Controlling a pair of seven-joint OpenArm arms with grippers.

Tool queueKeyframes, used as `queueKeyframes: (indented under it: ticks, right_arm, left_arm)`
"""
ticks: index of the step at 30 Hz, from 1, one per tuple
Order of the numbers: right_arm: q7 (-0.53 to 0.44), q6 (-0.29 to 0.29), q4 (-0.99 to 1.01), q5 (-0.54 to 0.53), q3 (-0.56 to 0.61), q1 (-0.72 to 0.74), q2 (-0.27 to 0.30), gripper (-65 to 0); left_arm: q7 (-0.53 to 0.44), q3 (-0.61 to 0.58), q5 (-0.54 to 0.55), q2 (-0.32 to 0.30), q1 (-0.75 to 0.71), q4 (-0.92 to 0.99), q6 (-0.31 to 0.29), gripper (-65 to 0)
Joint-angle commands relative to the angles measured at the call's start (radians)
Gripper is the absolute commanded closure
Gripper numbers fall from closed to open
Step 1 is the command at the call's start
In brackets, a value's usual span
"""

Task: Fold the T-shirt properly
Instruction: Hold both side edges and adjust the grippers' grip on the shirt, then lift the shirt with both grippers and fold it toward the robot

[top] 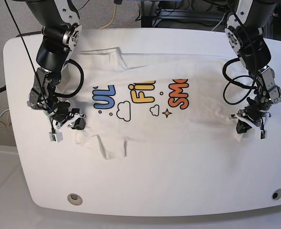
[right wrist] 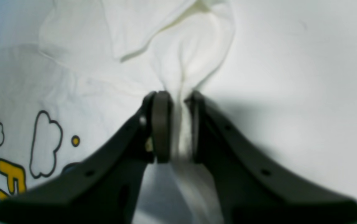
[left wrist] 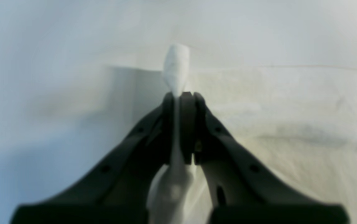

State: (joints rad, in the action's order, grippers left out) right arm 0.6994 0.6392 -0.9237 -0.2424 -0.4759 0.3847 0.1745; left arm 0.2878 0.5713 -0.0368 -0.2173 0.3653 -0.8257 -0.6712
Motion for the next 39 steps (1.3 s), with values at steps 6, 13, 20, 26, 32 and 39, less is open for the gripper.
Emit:
queueKeyframes:
  ticks: [6,13,20,26,32,39]
  right_arm:
    - [-0.008,0.006,-0.015,-0.01,0.001,0.026,0.012,-9.8]
    - [0.035,0.006,-0.056,-0.016,0.001,0.027,0.03,-8.6]
    - [0.136,0.003,-0.18,-0.008,0.001,0.024,0.026,-7.2]
    - [0.182,-0.003,-0.309,-0.019,0.001,-0.022,0.021,-7.2]
    - [0.239,-0.003,-0.395,-0.01,0.001,-0.053,-0.014,-7.2]
    - [0.263,-0.003,-0.478,-0.008,0.001,-0.102,-0.053,-7.1]
  left_arm:
    - [-0.028,-0.001,0.018,-0.015,0.027,-0.02,-0.008,-2.7]
    - [-0.028,0.0,0.018,-0.015,0.027,-0.02,-0.008,-2.7]
    - [-0.028,0.002,0.018,-0.015,0.025,-0.02,-0.009,-2.7]
    - [-0.028,0.003,0.018,-0.015,0.025,-0.02,-0.009,-2.7]
    - [-0.028,0.003,0.018,-0.015,0.007,-0.02,-0.009,-2.7]
    - [-0.026,0.003,0.018,-0.015,0.005,-0.02,-0.009,-2.7]
